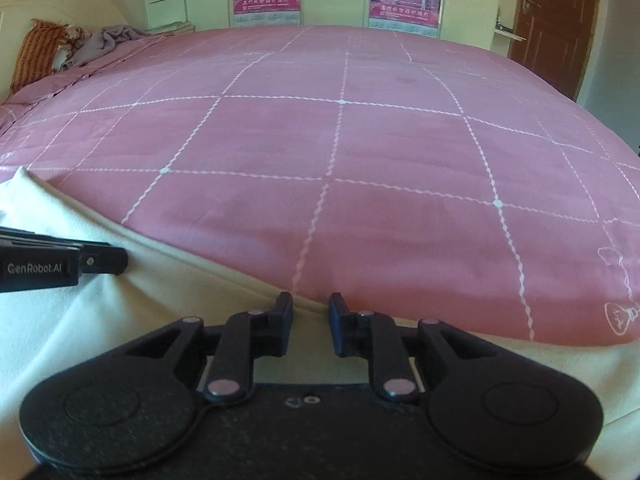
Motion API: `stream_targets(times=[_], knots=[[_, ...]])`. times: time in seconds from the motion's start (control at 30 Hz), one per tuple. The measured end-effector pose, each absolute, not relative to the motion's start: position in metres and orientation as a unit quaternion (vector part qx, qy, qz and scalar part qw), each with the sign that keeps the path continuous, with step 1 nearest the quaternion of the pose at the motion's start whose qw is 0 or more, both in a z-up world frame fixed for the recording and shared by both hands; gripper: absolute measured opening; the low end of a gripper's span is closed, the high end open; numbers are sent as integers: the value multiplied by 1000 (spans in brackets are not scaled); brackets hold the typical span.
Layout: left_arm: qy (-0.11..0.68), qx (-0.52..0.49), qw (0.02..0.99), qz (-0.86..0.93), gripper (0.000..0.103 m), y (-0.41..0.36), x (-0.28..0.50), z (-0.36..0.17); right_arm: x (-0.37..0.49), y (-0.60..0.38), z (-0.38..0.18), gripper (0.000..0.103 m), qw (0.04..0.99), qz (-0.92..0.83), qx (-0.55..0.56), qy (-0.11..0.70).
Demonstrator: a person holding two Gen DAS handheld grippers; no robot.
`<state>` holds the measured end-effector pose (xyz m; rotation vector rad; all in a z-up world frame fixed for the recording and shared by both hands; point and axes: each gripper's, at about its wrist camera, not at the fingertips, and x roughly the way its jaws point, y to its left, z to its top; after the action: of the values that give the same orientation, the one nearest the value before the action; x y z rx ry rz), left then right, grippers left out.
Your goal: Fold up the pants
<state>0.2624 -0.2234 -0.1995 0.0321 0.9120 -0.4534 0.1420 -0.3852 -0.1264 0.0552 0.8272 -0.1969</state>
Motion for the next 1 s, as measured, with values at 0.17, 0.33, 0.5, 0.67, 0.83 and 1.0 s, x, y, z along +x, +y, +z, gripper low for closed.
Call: stream_targets(times=[0.17, 0.33, 0.5, 0.67, 0.83, 1.0], knots=[[432, 24, 872, -228, 13, -211, 241, -184, 135, -398, -104, 28, 919, -88, 53, 380], [436, 28, 869, -232, 13, -188, 212, -182, 143, -393, -101, 33, 913, 6, 36, 405], [450, 28, 862, -231, 13, -178, 211, -188, 161, -370, -110, 36, 902, 64, -18, 427], [449, 37, 866, -215, 13, -187, 235, -190, 169, -362, -112, 30, 889, 121, -33, 441], [452, 33, 867, -209, 13, -199, 257, -192, 169, -350, -113, 20, 882, 141, -98, 438], [443, 35, 871, -208, 13, -197, 255, -188, 160, -334, -113, 2, 883, 140, -163, 418]])
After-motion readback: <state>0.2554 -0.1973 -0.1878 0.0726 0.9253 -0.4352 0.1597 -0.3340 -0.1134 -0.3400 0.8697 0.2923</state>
